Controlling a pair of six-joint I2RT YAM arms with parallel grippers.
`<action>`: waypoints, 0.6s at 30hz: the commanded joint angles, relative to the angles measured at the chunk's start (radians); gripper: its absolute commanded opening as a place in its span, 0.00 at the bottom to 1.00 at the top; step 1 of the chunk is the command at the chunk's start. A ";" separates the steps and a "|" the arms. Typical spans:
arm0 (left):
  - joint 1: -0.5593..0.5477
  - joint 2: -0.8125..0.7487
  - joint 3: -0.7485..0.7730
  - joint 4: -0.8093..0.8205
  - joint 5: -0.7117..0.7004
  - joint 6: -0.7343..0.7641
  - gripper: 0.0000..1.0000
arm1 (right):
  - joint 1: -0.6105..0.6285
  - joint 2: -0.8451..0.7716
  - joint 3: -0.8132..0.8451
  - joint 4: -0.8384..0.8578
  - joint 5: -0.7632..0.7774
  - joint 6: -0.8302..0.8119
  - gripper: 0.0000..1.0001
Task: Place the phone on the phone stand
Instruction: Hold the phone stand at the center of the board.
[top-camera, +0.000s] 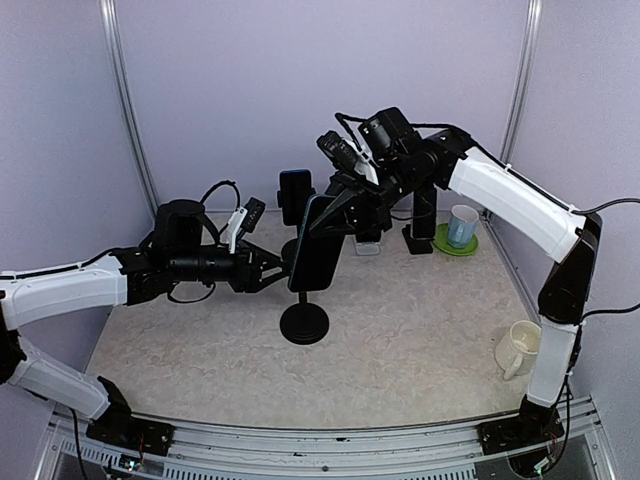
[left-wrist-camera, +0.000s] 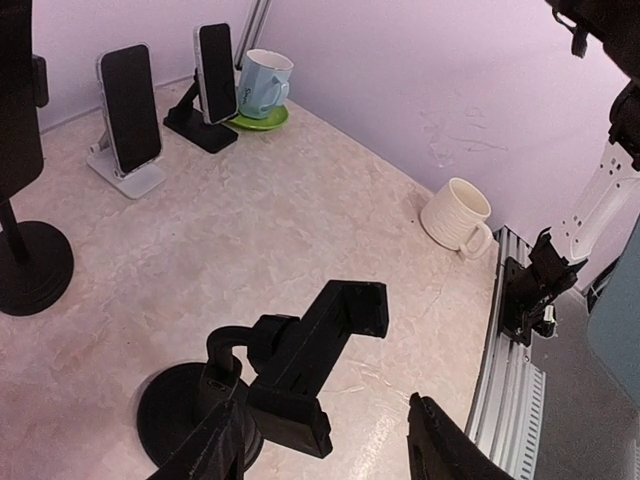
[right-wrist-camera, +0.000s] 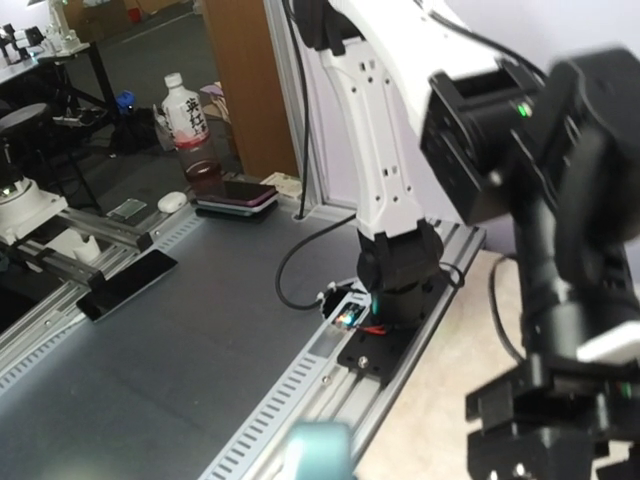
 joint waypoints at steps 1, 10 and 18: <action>0.019 0.020 -0.025 0.048 0.085 -0.006 0.54 | 0.000 -0.073 -0.024 0.034 -0.025 0.000 0.00; 0.050 0.063 -0.042 0.112 0.174 -0.028 0.51 | -0.003 -0.105 -0.056 0.071 -0.023 0.025 0.00; 0.084 0.091 -0.033 0.161 0.247 -0.047 0.48 | -0.003 -0.110 -0.074 0.075 -0.018 0.022 0.00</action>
